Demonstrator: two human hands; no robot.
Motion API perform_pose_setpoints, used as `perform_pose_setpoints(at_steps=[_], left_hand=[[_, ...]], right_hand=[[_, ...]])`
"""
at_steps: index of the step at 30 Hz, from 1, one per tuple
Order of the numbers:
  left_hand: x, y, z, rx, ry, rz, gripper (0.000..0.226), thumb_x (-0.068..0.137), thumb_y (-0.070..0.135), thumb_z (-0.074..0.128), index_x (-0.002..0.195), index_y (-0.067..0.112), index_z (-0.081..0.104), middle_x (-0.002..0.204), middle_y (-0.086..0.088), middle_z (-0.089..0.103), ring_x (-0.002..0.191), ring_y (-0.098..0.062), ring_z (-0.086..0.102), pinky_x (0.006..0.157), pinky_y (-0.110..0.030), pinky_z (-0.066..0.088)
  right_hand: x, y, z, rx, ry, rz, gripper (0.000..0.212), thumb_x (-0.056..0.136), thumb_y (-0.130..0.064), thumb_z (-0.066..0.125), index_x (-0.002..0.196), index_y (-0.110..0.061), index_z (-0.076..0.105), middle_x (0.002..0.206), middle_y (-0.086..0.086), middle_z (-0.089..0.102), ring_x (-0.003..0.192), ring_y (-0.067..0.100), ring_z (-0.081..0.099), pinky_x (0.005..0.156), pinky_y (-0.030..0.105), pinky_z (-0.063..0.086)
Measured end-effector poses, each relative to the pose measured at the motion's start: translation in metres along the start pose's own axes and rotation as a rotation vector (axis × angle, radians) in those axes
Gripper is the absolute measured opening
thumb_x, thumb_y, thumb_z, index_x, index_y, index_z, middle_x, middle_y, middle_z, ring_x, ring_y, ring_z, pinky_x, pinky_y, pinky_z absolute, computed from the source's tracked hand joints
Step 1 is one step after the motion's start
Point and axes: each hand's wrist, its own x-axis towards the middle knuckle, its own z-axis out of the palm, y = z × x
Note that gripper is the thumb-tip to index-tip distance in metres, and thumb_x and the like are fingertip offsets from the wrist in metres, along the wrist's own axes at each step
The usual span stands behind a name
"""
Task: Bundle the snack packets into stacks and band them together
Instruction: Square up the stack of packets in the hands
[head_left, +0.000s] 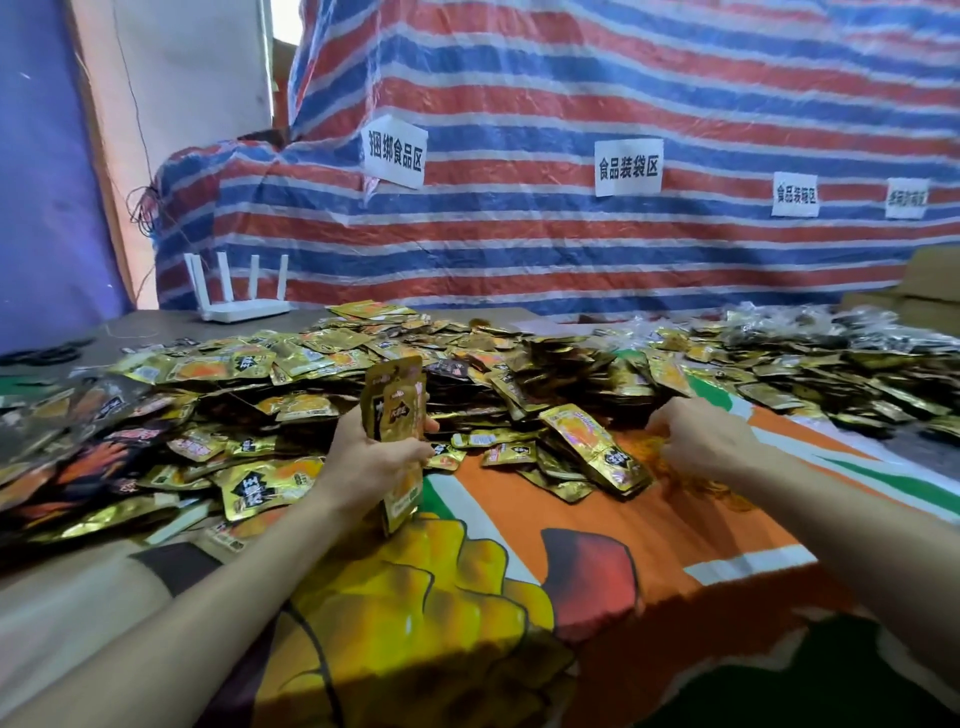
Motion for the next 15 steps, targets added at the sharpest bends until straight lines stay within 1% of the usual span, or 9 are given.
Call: perform_pose_setpoints(at_steps=[2, 3, 4, 6, 8, 9, 11, 13, 15], left_hand=[[0.0, -0.003, -0.002, -0.082, 0.059, -0.043, 0.025, 0.079, -0.014, 0.07, 0.089, 0.008, 0.073, 0.089, -0.011, 0.075, 0.081, -0.029, 0.069, 0.078, -0.043, 0.056], [0.001, -0.005, -0.005, -0.119, 0.079, -0.065, 0.024, 0.078, -0.015, 0.07, 0.088, 0.007, 0.073, 0.086, -0.013, 0.074, 0.077, -0.029, 0.069, 0.076, -0.042, 0.057], [0.002, -0.007, -0.008, -0.155, 0.094, -0.085, 0.023, 0.077, -0.015, 0.069, 0.087, 0.005, 0.073, 0.083, -0.013, 0.074, 0.073, -0.029, 0.069, 0.073, -0.04, 0.058], [0.003, -0.009, -0.014, -0.234, 0.117, -0.122, 0.021, 0.077, -0.016, 0.067, 0.087, 0.002, 0.073, 0.079, -0.014, 0.073, 0.066, -0.028, 0.069, 0.068, -0.037, 0.059], [0.004, -0.01, -0.016, -0.284, 0.129, -0.145, 0.023, 0.076, -0.015, 0.066, 0.09, 0.001, 0.073, 0.081, -0.016, 0.074, 0.064, -0.028, 0.069, 0.065, -0.038, 0.061], [0.004, -0.01, -0.016, -0.296, 0.127, -0.152, 0.023, 0.076, -0.015, 0.066, 0.09, 0.002, 0.074, 0.083, -0.017, 0.074, 0.064, -0.029, 0.069, 0.066, -0.039, 0.061], [0.004, -0.01, -0.016, -0.304, 0.114, -0.16, 0.023, 0.076, -0.014, 0.066, 0.081, 0.006, 0.077, 0.082, -0.019, 0.073, 0.067, -0.032, 0.068, 0.072, -0.043, 0.059], [0.003, -0.008, -0.015, -0.306, 0.098, -0.168, 0.027, 0.075, -0.013, 0.067, 0.073, 0.01, 0.078, 0.079, -0.021, 0.071, 0.069, -0.034, 0.067, 0.079, -0.047, 0.057], [0.002, -0.007, -0.015, -0.328, 0.091, -0.18, 0.024, 0.075, -0.013, 0.067, 0.078, 0.008, 0.078, 0.081, -0.022, 0.071, 0.072, -0.035, 0.067, 0.082, -0.051, 0.056]], right_hand=[[0.002, 0.001, 0.006, -0.038, -0.023, 0.0, 0.041, 0.084, -0.008, 0.056, 0.117, -0.028, 0.069, 0.116, 0.002, 0.069, 0.105, 0.028, 0.065, 0.074, 0.034, 0.053], [0.004, 0.001, 0.009, -0.055, -0.028, 0.005, 0.035, 0.084, -0.01, 0.056, 0.113, -0.026, 0.068, 0.112, 0.003, 0.069, 0.103, 0.029, 0.065, 0.075, 0.035, 0.054], [0.005, 0.001, 0.011, -0.066, -0.025, 0.012, 0.028, 0.085, -0.012, 0.056, 0.107, -0.024, 0.066, 0.104, 0.003, 0.067, 0.099, 0.029, 0.065, 0.074, 0.035, 0.054], [0.008, 0.001, 0.013, -0.068, 0.004, 0.024, 0.018, 0.084, -0.013, 0.057, 0.098, -0.023, 0.065, 0.091, 0.001, 0.062, 0.089, 0.029, 0.064, 0.066, 0.032, 0.047], [0.011, 0.001, 0.012, -0.058, 0.042, 0.034, 0.012, 0.082, -0.013, 0.059, 0.089, -0.021, 0.064, 0.082, 0.0, 0.062, 0.079, 0.026, 0.062, 0.062, 0.031, 0.045], [0.012, 0.001, 0.011, -0.053, 0.053, 0.039, 0.009, 0.081, -0.013, 0.059, 0.086, -0.019, 0.064, 0.079, 0.0, 0.062, 0.076, 0.025, 0.062, 0.062, 0.031, 0.047], [0.013, 0.001, 0.009, -0.039, 0.076, 0.051, 0.007, 0.079, -0.013, 0.059, 0.082, -0.016, 0.065, 0.076, 0.001, 0.064, 0.072, 0.025, 0.062, 0.062, 0.033, 0.048], [0.012, 0.002, 0.006, 0.002, 0.132, 0.084, 0.012, 0.08, -0.012, 0.058, 0.081, -0.014, 0.069, 0.079, 0.005, 0.068, 0.072, 0.028, 0.063, 0.06, 0.032, 0.047], [0.013, 0.001, 0.0, 0.063, 0.215, 0.122, 0.015, 0.085, -0.012, 0.057, 0.078, -0.012, 0.069, 0.082, 0.008, 0.069, 0.072, 0.032, 0.062, 0.058, 0.032, 0.045]])
